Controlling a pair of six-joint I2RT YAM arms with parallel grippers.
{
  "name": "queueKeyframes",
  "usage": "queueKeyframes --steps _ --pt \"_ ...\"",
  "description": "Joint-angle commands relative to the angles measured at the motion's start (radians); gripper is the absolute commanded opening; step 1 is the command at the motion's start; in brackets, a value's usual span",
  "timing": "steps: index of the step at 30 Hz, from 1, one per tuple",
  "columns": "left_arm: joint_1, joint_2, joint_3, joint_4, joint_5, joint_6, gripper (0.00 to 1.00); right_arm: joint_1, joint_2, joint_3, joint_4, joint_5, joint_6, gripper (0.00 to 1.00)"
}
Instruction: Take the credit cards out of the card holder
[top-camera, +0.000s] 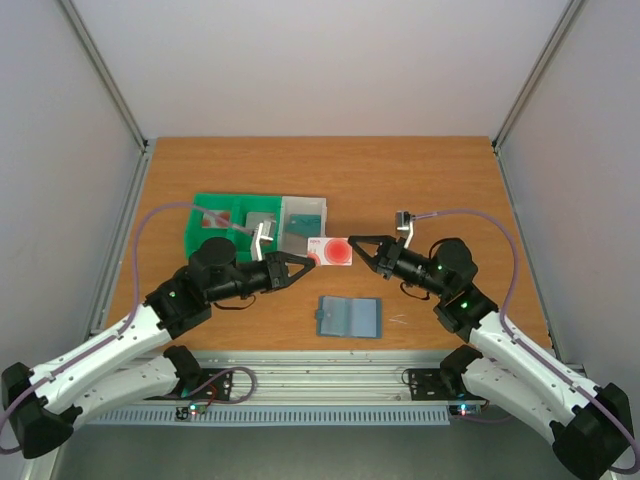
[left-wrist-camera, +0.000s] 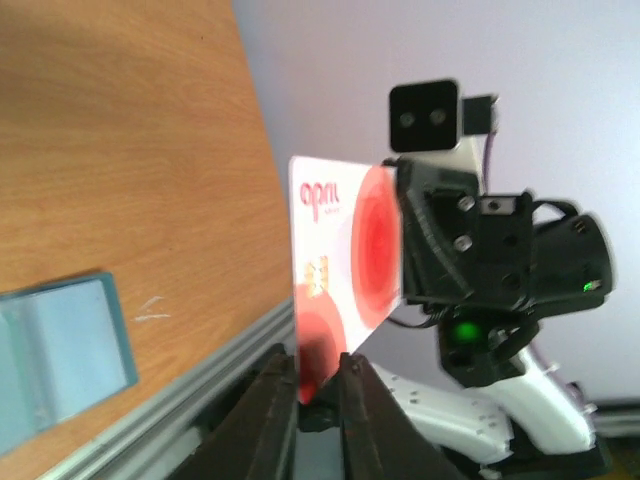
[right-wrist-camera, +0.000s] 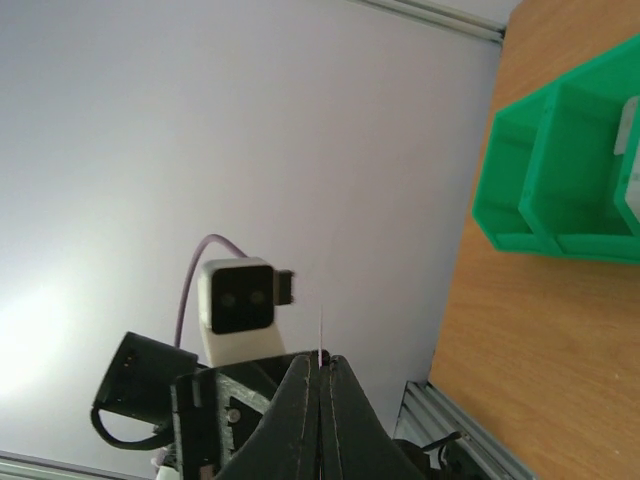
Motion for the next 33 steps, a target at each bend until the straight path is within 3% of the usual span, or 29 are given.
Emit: queueKeyframes --steps 1,3,8,11,21,23,24,29,33 --pt "-0.003 -0.001 0.009 0.109 -0.026 0.001 0.05 0.007 0.001 -0.033 0.059 -0.010 0.028 0.01" --pt "-0.002 0.005 0.013 0.109 -0.027 0.009 0.00 0.007 -0.001 -0.043 0.056 -0.015 0.026 0.01" --pt "-0.002 0.017 0.011 0.109 -0.027 0.025 0.00 0.007 0.002 -0.079 0.071 -0.025 0.029 0.03" --pt "-0.002 0.018 0.006 0.109 -0.036 0.031 0.01 0.007 0.006 -0.085 0.074 -0.042 0.022 0.11" --pt "0.091 0.074 0.110 -0.058 0.053 0.167 0.00 0.006 -0.088 -0.088 -0.126 -0.051 -0.083 0.73" --pt "0.139 0.077 0.114 -0.066 0.088 0.176 0.00 0.006 -0.126 -0.086 -0.170 -0.048 -0.109 0.93" --pt "0.164 0.078 0.119 -0.080 0.101 0.181 0.00 0.007 -0.142 -0.080 -0.200 -0.045 -0.127 0.98" --pt "0.301 0.097 0.181 -0.215 0.172 0.259 0.00 0.007 -0.219 -0.033 -0.405 -0.008 -0.228 0.99" --pt "0.386 0.107 0.259 -0.382 0.178 0.362 0.01 0.006 -0.265 -0.030 -0.461 0.002 -0.247 0.98"
